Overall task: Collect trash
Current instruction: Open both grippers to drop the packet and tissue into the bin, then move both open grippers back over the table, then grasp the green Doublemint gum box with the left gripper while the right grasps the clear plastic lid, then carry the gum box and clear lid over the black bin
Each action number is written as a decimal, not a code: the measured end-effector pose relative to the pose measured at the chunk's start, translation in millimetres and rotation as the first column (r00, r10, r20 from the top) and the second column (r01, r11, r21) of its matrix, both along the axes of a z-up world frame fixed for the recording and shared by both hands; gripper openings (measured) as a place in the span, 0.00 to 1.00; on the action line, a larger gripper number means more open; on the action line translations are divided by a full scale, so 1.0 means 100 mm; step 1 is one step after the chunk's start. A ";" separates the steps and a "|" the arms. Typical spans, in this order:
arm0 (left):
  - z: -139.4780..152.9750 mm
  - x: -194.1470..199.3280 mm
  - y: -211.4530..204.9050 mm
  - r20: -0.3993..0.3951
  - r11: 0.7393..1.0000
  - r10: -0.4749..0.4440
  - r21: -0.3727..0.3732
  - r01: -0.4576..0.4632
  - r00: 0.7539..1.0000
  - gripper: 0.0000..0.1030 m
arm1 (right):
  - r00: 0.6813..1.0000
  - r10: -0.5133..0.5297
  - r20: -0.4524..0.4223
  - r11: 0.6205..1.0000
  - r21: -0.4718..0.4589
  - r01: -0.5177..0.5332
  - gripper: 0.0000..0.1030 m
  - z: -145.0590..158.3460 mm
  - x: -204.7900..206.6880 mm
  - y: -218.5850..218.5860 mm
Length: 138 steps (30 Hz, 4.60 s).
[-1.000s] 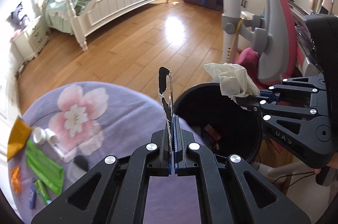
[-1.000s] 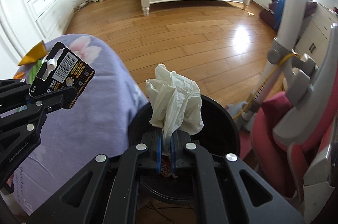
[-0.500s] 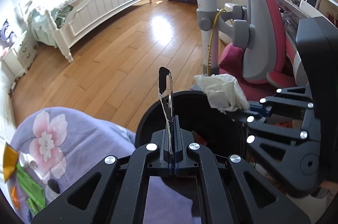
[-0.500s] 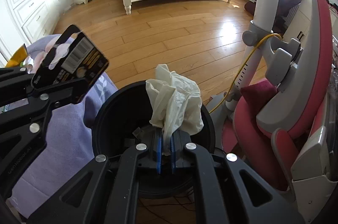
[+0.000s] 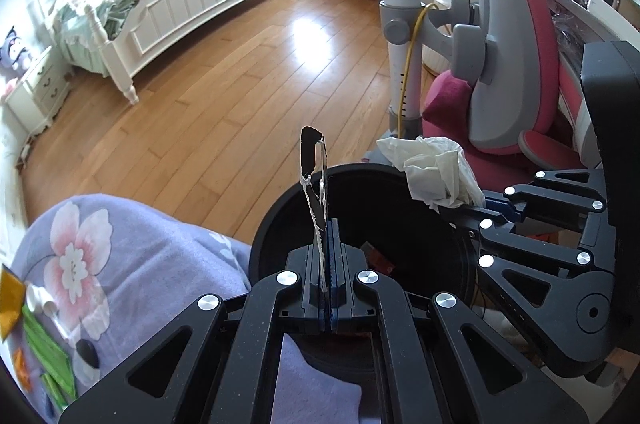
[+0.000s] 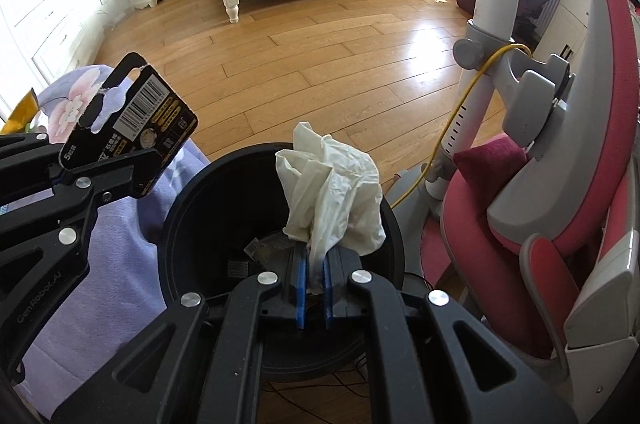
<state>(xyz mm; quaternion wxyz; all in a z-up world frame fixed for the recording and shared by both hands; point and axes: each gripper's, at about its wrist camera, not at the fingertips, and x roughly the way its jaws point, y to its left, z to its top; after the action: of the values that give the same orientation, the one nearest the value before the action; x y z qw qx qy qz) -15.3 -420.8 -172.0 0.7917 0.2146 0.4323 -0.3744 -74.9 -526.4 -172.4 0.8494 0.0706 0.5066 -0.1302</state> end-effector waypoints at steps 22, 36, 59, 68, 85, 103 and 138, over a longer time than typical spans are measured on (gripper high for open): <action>-0.01 0.09 0.03 -0.036 0.999 0.044 -0.021 -0.045 0.998 0.57 | 1.000 -0.031 -0.001 0.999 -0.013 0.031 0.77 -0.03 0.02 -0.01; 0.03 0.08 0.12 -0.034 0.998 0.053 -0.032 -0.054 0.998 0.57 | 1.000 -0.030 -0.005 0.999 -0.034 0.030 0.77 0.00 0.03 0.03; 0.36 0.55 1.85 0.031 0.939 0.340 -0.069 -0.338 0.940 0.77 | 0.989 0.147 0.034 0.985 -0.100 -0.143 0.77 0.31 0.64 1.16; 0.36 0.76 2.80 0.033 0.877 0.478 -0.069 -0.475 0.878 0.77 | 0.956 0.291 0.045 0.954 -0.089 -0.286 0.77 0.33 1.00 2.01; 0.11 0.81 3.70 -0.003 0.798 0.603 -0.019 -0.603 0.798 0.77 | 0.874 0.486 -0.006 0.874 -0.008 -0.486 0.51 0.12 1.37 2.92; -0.32 0.67 3.73 -0.073 0.795 0.606 0.024 -0.606 0.792 0.77 | 0.832 0.554 -0.032 0.832 0.010 -0.554 0.46 -0.09 1.24 3.07; -0.15 0.72 3.41 -0.047 0.840 0.543 0.006 -0.543 0.839 0.31 | 0.866 0.499 0.015 0.865 0.045 -0.499 0.50 0.10 1.14 2.70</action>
<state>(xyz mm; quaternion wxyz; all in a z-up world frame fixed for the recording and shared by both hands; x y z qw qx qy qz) 56.4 -79.6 -187.1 0.8557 0.0715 0.4925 -0.1415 38.7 -256.3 -162.1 0.8529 -0.0426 0.5095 0.1058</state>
